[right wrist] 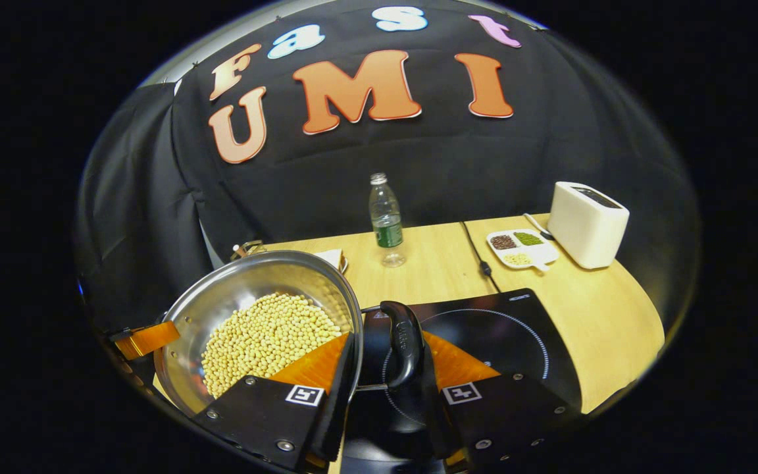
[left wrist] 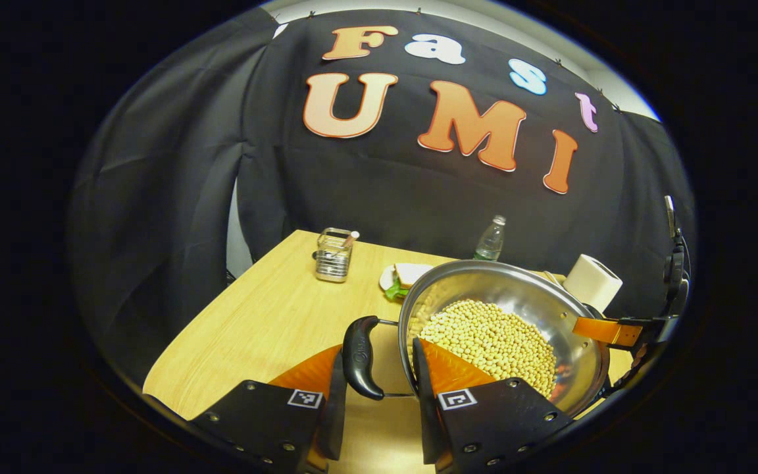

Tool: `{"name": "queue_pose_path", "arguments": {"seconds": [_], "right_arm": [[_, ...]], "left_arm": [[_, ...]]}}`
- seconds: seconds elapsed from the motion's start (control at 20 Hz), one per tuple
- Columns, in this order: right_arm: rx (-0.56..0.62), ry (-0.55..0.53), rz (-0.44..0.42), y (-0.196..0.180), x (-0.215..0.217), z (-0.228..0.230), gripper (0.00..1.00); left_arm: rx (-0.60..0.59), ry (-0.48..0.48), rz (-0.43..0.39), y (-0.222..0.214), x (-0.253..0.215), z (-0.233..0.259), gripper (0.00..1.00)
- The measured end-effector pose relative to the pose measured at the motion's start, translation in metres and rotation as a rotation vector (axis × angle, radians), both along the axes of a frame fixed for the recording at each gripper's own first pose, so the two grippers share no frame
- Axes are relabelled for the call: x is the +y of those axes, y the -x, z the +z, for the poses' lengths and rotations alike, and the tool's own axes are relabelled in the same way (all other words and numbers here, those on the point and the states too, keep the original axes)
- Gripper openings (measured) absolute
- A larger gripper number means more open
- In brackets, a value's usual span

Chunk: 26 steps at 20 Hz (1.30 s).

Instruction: First push the handle of the pot to place it horizontally, then grasp the pot with both hands and set it on the induction cooktop.

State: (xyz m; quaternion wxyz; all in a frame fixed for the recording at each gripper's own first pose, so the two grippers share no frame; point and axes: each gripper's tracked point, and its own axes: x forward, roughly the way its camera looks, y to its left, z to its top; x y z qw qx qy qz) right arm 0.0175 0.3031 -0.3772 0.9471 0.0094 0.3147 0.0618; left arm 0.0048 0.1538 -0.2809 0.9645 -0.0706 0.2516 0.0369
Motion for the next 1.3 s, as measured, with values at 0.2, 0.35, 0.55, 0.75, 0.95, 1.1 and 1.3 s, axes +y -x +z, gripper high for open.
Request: {"name": "queue_pose_path", "arguments": {"seconds": [0.2, 0.35, 0.55, 0.75, 0.95, 1.1, 1.3], "right_arm": [[-0.022, 0.002, -0.046, 0.009, -0.011, 0.015, 0.51], [-0.034, 0.003, -0.078, 0.016, -0.012, 0.015, 0.51], [-0.021, -0.015, -0.117, 0.019, -0.011, 0.009, 0.51], [-0.027, -0.020, -0.156, 0.021, -0.008, 0.008, 0.47], [-0.019, -0.021, -0.183, 0.024, -0.007, 0.009, 0.51], [-0.010, -0.020, -0.199, 0.025, -0.006, 0.007, 0.51], [0.009, -0.010, -0.212, 0.026, -0.005, 0.011, 0.51]], "left_arm": [[-0.007, 0.001, -0.047, -0.005, -0.040, 0.005, 0.48], [-0.002, 0.004, -0.075, -0.012, -0.067, 0.006, 0.48], [0.011, -0.012, -0.113, -0.014, -0.103, 0.005, 0.48], [0.029, -0.028, -0.153, -0.019, -0.136, -0.001, 0.48], [0.036, -0.023, -0.178, -0.024, -0.168, -0.006, 0.48], [0.049, -0.026, -0.195, -0.025, -0.186, -0.013, 0.47], [0.077, -0.010, -0.201, -0.024, -0.199, -0.028, 0.48]]}}
